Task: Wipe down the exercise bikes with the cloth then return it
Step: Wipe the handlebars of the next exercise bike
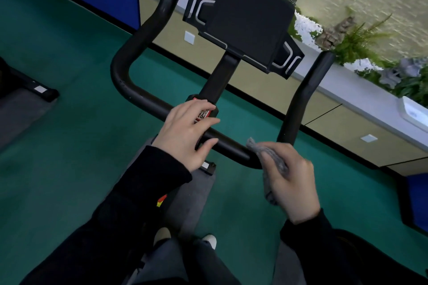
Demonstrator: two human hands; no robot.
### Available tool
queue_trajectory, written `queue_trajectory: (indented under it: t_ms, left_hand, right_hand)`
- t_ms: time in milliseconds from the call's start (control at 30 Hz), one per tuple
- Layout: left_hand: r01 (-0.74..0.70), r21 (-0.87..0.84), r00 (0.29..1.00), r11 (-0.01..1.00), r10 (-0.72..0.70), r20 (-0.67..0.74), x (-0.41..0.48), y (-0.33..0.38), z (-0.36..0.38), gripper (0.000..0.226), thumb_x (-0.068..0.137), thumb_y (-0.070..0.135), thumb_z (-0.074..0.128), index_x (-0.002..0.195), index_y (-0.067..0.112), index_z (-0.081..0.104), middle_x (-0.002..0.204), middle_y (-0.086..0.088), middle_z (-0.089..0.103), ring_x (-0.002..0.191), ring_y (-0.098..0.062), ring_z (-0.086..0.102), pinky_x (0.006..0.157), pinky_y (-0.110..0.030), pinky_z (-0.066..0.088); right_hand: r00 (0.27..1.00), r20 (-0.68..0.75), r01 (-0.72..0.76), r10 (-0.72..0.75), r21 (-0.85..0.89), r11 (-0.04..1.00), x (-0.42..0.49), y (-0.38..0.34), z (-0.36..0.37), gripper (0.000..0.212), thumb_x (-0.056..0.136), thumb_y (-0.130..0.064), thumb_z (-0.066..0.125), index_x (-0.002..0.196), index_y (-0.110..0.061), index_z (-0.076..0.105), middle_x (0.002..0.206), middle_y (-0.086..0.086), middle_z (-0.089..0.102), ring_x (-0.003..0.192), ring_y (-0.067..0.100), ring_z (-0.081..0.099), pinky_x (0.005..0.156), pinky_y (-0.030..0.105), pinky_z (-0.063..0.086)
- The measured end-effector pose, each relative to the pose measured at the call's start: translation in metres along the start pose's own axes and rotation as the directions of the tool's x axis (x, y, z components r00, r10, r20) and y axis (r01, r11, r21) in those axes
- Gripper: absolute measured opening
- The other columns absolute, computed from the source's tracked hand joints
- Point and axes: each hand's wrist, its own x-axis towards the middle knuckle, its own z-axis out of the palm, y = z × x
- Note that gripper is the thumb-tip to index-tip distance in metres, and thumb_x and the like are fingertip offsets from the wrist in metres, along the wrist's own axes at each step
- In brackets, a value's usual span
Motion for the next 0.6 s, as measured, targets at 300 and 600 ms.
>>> queue_trajectory:
  t_ms: [300,600]
  left_hand:
    - [-0.047,-0.040,0.999,0.998,0.046,-0.012,0.001,-0.008,0.001,0.025,0.085,0.015,0.060,0.108,0.008,0.068,0.127,-0.010,0.057,0.123,-0.029,0.048,0.103,-0.038,0.029]
    - [-0.086,-0.048,0.995,0.995,0.088,0.047,0.001,-0.014,-0.003,0.026,0.089,0.011,0.057,0.113,0.006,0.066,0.130,-0.012,0.054,0.127,-0.031,0.046,0.104,-0.049,0.036]
  right_hand:
    - [0.593,0.372,-0.534,0.714,0.845,0.004,-0.072,-0.030,0.071,0.025,0.096,-0.004,0.048,0.113,0.002,0.065,0.107,0.015,0.072,0.103,0.026,0.068,0.086,0.035,0.055]
    - [0.521,0.649,-0.461,0.554,0.760,-0.457,-0.011,-0.051,0.111,0.026,0.094,-0.005,0.049,0.117,-0.002,0.060,0.110,0.017,0.065,0.097,0.027,0.064,0.078,0.034,0.055]
